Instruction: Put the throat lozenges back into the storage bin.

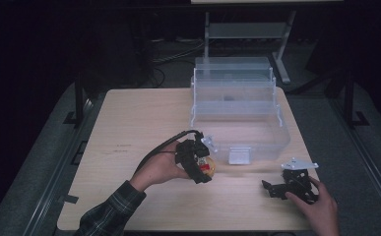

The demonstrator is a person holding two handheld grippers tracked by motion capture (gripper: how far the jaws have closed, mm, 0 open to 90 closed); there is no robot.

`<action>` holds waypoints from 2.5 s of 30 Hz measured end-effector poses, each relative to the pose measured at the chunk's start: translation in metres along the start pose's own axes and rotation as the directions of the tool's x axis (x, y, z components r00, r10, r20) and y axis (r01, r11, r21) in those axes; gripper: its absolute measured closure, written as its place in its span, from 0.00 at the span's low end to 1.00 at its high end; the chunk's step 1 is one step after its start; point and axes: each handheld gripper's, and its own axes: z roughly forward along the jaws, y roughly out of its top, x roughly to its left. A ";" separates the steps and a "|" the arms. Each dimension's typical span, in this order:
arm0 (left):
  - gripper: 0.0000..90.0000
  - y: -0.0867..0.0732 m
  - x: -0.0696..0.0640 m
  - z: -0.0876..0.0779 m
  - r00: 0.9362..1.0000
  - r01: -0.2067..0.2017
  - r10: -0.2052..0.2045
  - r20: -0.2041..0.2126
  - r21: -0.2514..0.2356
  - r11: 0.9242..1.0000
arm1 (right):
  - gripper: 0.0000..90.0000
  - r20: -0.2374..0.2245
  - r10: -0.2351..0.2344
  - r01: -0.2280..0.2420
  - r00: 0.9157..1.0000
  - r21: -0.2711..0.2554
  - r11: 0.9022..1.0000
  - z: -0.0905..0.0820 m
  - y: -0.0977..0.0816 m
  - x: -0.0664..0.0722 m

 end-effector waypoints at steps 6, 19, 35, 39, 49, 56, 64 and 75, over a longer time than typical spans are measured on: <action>0.22 0.006 0.005 -0.006 1.000 -0.007 0.007 -0.008 0.006 1.000 | 0.00 0.000 0.002 -0.002 1.000 0.000 1.000 0.000 0.000 0.000; 0.22 0.019 0.017 -0.019 1.000 -0.001 0.001 -0.020 0.004 1.000 | 0.00 -0.001 0.001 -0.001 1.000 0.000 1.000 0.000 0.000 0.000; 0.22 0.033 0.034 -0.027 0.999 0.012 -0.011 -0.036 0.005 1.000 | 0.00 -0.001 0.001 -0.001 1.000 0.000 1.000 0.000 0.000 0.000; 0.22 0.036 0.039 -0.029 0.999 0.022 -0.022 -0.039 0.001 1.000 | 0.00 -0.001 0.001 -0.001 1.000 0.000 1.000 0.000 0.000 0.000; 0.22 0.043 0.056 -0.036 0.997 0.045 -0.045 -0.064 0.001 0.999 | 0.00 -0.001 0.000 0.000 1.000 0.000 1.000 0.000 0.000 0.000; 0.22 0.048 0.070 -0.038 0.995 0.059 -0.058 -0.075 0.016 0.998 | 0.00 -0.001 0.001 -0.001 1.000 0.000 1.000 0.000 0.000 0.000; 0.22 0.050 0.083 -0.031 0.994 0.084 -0.081 -0.076 0.035 0.996 | 0.00 -0.001 0.000 0.000 1.000 -0.001 1.000 0.000 0.000 0.000; 0.22 0.048 0.102 -0.019 0.991 0.112 -0.108 -0.082 0.050 0.992 | 0.00 -0.001 0.002 -0.002 1.000 -0.001 1.000 0.000 0.000 0.000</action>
